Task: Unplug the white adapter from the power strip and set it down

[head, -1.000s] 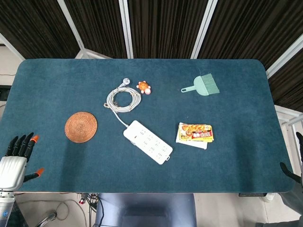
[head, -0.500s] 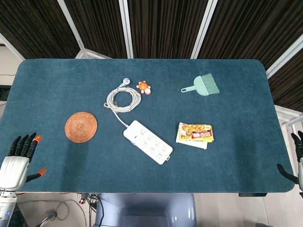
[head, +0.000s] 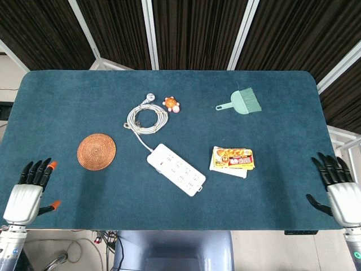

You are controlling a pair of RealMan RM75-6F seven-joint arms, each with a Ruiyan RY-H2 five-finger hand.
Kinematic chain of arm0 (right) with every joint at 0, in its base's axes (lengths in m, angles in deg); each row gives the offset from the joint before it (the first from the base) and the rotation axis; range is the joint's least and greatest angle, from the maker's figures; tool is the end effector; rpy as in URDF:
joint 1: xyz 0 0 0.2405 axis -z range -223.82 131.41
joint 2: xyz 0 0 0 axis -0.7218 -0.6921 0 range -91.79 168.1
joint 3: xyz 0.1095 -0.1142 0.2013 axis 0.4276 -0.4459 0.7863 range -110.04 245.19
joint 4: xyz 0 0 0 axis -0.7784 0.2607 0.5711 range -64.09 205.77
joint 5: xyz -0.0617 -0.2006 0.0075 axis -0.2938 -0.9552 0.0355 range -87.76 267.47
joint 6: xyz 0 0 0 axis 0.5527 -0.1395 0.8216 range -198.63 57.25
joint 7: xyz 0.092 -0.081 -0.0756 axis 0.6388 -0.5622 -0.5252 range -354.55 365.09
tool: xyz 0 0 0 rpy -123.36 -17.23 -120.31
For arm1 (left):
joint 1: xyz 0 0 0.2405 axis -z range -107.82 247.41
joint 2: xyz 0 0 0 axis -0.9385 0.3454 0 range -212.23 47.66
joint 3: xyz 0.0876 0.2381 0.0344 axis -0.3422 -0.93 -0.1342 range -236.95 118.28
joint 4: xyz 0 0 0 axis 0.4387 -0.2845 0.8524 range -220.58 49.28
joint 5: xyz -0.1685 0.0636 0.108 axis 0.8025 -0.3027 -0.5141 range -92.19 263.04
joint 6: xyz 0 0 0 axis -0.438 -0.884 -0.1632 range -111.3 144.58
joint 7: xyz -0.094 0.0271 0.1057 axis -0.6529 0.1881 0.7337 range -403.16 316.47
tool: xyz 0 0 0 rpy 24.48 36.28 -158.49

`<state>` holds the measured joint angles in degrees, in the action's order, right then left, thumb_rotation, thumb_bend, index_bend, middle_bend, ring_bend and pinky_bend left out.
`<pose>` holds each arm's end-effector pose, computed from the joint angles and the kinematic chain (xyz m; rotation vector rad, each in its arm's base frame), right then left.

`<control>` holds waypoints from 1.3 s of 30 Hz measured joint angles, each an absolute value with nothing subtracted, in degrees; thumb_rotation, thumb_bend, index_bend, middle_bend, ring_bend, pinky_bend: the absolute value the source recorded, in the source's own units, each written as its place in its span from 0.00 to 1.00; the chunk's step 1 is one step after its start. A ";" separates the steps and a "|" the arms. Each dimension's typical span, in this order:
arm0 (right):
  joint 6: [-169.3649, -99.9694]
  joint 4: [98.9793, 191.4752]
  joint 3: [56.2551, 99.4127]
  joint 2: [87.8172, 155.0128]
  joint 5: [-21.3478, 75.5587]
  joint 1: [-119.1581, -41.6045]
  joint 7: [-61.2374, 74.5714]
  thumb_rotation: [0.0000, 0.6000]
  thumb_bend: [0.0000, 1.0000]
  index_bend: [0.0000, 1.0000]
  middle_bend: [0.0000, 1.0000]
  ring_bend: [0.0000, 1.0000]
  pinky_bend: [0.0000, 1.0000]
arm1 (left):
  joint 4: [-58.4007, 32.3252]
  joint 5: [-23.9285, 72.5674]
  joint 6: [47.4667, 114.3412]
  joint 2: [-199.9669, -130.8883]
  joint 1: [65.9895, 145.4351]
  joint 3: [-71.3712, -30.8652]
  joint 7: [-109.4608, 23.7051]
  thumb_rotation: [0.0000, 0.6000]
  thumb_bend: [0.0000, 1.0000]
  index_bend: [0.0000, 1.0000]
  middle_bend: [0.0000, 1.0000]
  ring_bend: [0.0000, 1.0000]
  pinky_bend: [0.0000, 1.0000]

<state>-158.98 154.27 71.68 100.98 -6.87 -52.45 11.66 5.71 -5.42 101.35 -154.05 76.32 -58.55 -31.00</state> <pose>-0.3087 -0.1927 0.1795 1.5373 -0.7111 1.0055 -0.2868 0.1802 0.1082 -1.5340 -0.7930 -0.8773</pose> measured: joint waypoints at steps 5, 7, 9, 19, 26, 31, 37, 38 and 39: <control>-155.35 154.75 70.73 101.59 -11.28 -56.47 8.86 1.00 0.29 0.00 0.00 0.00 0.08 | 10.80 -5.55 98.68 -153.54 79.10 -57.05 -27.26 1.00 0.00 0.00 0.00 0.00 0.00; -153.06 155.41 70.18 102.12 -13.00 -58.15 7.04 1.00 0.30 0.00 0.00 0.01 0.10 | 13.66 -5.52 96.72 -153.27 80.78 -56.24 -24.97 1.00 0.00 0.00 0.00 0.00 0.00; -151.28 156.03 69.67 102.88 -14.56 -59.56 5.40 1.00 0.34 0.00 0.02 0.03 0.12 | 16.63 -5.25 94.43 -153.12 82.64 -55.31 -22.40 1.00 0.00 0.00 0.00 0.00 0.00; -141.63 160.29 67.77 109.73 -19.29 -66.20 -2.50 1.00 0.53 0.03 0.08 0.09 0.19 | 25.09 2.84 83.27 -155.72 91.75 -50.23 -11.27 1.00 0.01 0.02 0.03 0.00 0.00; -135.29 161.06 67.92 115.35 -17.72 -69.34 -6.14 1.00 0.54 0.07 0.10 0.11 0.21 | 25.87 10.51 77.83 -159.11 98.30 -46.32 -6.26 1.00 0.02 0.03 0.04 0.00 0.00; -132.06 159.43 68.30 119.09 -15.90 -71.02 -8.27 1.00 0.54 0.08 0.11 0.12 0.21 | 24.38 14.88 74.87 -161.35 102.63 -43.95 -3.64 1.00 0.02 0.04 0.05 0.00 0.00; -129.35 156.62 69.40 123.28 -12.91 -72.93 -9.49 1.00 0.54 0.09 0.11 0.13 0.21 | 21.11 20.13 72.62 -164.24 106.84 -42.63 -1.68 1.00 0.02 0.05 0.06 0.00 0.00; -129.08 156.27 69.55 123.75 -12.58 -73.20 -9.56 1.00 0.54 0.09 0.11 0.13 0.21 | 20.52 20.73 72.32 -164.64 107.45 -42.59 -1.36 1.00 0.02 0.05 0.06 0.00 0.00; -128.81 155.97 69.67 124.18 -12.31 -73.44 -9.61 1.00 0.54 0.09 0.11 0.13 0.21 | 19.75 21.50 71.95 -165.18 108.23 -42.57 -0.99 1.00 0.02 0.05 0.06 0.00 0.00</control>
